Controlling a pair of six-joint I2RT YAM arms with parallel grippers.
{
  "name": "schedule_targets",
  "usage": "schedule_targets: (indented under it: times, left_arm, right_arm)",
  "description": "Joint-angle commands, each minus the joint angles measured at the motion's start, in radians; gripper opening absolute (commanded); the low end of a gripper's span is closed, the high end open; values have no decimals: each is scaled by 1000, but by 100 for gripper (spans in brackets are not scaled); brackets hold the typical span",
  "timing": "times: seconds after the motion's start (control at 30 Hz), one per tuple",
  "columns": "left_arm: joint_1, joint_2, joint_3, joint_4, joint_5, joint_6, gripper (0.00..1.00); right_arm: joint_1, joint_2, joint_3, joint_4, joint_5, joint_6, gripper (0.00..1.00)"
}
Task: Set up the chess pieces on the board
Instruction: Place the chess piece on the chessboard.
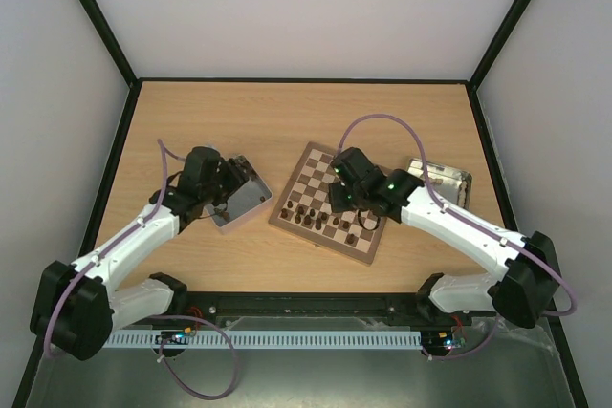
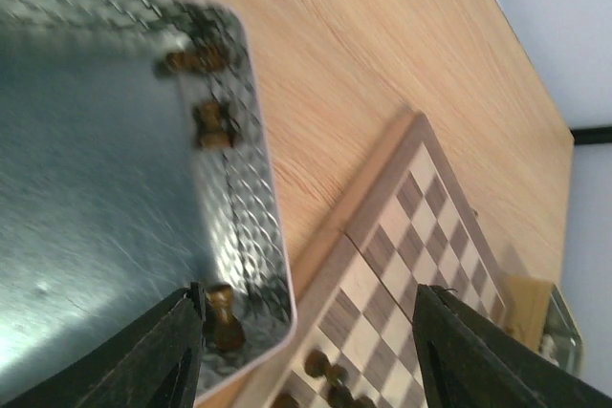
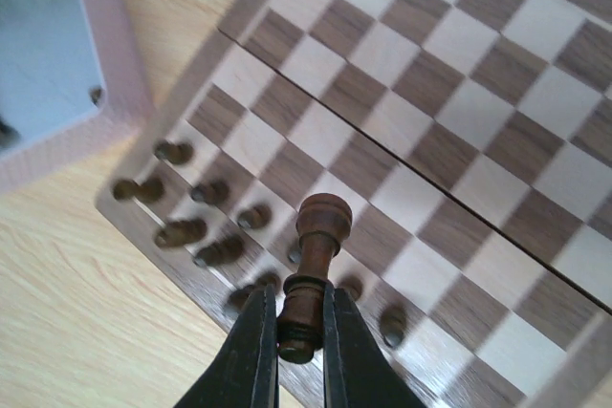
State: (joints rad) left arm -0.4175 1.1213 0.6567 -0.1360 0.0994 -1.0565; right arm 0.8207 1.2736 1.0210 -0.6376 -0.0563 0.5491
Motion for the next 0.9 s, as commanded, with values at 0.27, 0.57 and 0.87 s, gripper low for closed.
schedule_targets:
  times: [0.27,0.57,0.87]
  left_arm:
    - [55,-44,42,-114,-120,161,63]
    - [66,-34,26,-107,-109,169,63]
    - [72,-25,22,-108,-107,173,64]
  right_arm:
    - [22,68,0,-209,-104,-83,2]
    - [42,141,-37,-161,-133,-98,2]
    - [56,189,-60,-122,-156,-103,2]
